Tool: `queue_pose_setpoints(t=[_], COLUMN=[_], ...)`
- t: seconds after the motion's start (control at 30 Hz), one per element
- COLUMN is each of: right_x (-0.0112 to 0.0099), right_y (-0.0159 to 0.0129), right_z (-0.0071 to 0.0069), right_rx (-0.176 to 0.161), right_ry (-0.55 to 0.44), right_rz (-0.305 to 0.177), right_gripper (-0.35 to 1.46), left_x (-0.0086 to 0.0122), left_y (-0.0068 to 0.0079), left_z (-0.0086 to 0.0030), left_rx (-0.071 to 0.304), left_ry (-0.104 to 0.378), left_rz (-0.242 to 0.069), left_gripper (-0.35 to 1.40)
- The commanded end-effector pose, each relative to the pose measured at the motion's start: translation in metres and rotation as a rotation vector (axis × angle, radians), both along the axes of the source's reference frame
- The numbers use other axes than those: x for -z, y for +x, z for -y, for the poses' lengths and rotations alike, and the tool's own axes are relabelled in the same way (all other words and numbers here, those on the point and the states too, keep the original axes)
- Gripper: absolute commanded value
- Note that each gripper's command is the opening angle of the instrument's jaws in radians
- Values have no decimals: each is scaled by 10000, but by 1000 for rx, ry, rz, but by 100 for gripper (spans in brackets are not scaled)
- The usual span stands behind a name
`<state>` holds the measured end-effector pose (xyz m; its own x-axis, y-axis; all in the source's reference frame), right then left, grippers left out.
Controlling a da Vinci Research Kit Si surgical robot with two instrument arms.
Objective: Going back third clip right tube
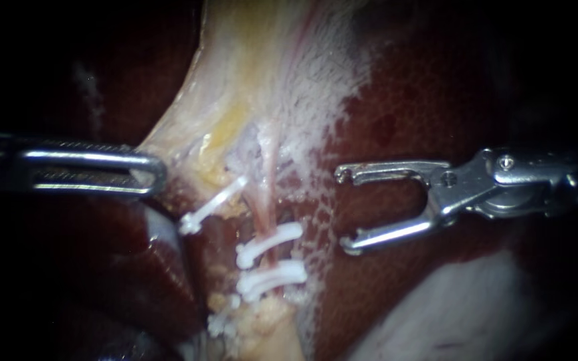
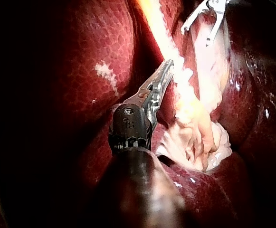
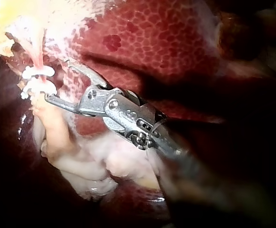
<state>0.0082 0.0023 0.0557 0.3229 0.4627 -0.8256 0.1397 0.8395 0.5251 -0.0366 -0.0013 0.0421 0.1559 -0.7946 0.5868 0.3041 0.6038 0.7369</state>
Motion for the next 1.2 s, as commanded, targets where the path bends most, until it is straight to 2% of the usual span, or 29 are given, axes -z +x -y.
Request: queue_pose_setpoints(t=[0.03,0.3,0.4,0.53,0.63,0.93,1.2], right_x=[0,0,0,1,3,3,4], right_y=[0,-4,-5,-5,-6,-7,-8], right_z=[0,1,2,2,4,4,4], right_rx=[1,3,3,6,7,7,9], right_ry=[0,0,0,1,1,1,-4], right_rz=[0,-1,-2,-3,-3,-4,-6], right_gripper=[60,60,60,60,60,60,60], left_x=[-2,-28,-44,-65,-75,-85,-86], left_y=[0,-3,-8,-15,-21,-34,-36], left_z=[0,6,11,18,22,29,31], left_rx=[-1,-1,0,3,-1,-17,-18], left_ry=[-1,-12,-26,-18,-8,-3,3], left_rz=[1,-2,-3,-20,-22,-24,-25], left_gripper=[-35,-35,-35,-35,-35,-35,-35])
